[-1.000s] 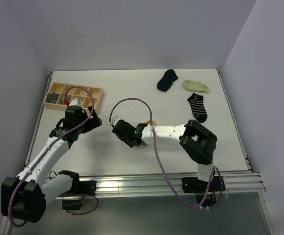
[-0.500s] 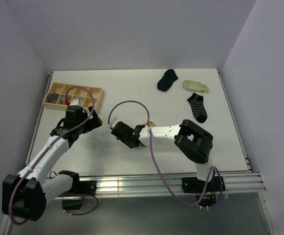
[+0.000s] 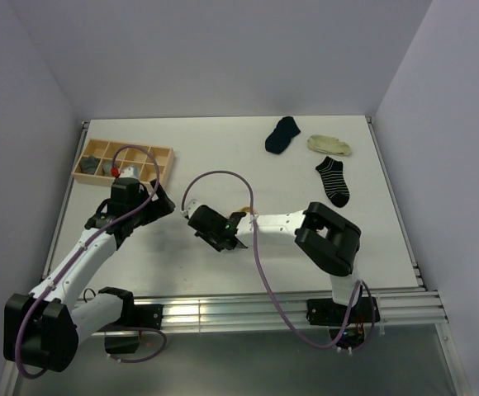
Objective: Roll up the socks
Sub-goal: Roll the sock at the center of the board.
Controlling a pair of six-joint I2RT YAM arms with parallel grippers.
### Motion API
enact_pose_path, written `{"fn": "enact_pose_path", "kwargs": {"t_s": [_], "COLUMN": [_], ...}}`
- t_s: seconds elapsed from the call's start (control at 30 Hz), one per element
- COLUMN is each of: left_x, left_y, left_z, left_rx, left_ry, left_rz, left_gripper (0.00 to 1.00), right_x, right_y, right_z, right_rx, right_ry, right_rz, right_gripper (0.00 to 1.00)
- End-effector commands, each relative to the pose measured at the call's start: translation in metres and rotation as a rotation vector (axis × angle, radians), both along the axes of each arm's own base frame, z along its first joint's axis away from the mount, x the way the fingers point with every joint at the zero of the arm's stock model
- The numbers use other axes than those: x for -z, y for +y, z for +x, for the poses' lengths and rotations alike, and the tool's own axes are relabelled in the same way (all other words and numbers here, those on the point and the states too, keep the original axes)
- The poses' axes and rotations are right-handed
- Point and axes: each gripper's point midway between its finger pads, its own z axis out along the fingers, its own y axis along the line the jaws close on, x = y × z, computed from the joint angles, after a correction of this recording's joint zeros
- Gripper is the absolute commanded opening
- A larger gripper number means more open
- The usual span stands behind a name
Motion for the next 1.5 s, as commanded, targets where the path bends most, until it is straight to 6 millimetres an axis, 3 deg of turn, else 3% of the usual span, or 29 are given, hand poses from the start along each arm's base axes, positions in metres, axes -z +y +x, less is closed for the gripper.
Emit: {"fn": "enact_pose_path", "kwargs": {"t_s": [0.0,0.3,0.6,1.0,1.2,1.47], "left_x": [-0.013,0.006,0.030,0.050,0.067,0.074], "left_y": [-0.011,-0.045,-0.079,-0.117,-0.136,-0.157], "left_z": [0.006,-0.011,-0.036,-0.048,-0.053,-0.048], "left_rx": [0.016,0.060,0.109,0.141,0.139,0.159], "left_ry": [-0.047,0.006,0.097,0.198,0.299,0.343], "left_rz": [-0.075,-0.180,-0.211,-0.279,-0.295,-0.299], "left_gripper": [0.97,0.93,0.88,0.77,0.69,0.62], "right_x": [0.021,-0.009,-0.021,-0.002,0.001,0.003], "right_y": [0.001,0.030,0.021,-0.002,-0.004,-0.005], "right_z": [-0.041,-0.052,-0.039,-0.022,-0.014,-0.009], "right_rx": [-0.048,-0.035,0.059,0.178,0.185,0.192], "right_ry": [0.214,0.489,0.736,0.814,0.768,0.746], "right_rz": [0.055,0.423,0.734,0.812,0.772,0.759], "right_gripper": [0.00,0.00,0.00,0.00,0.01,0.02]}}
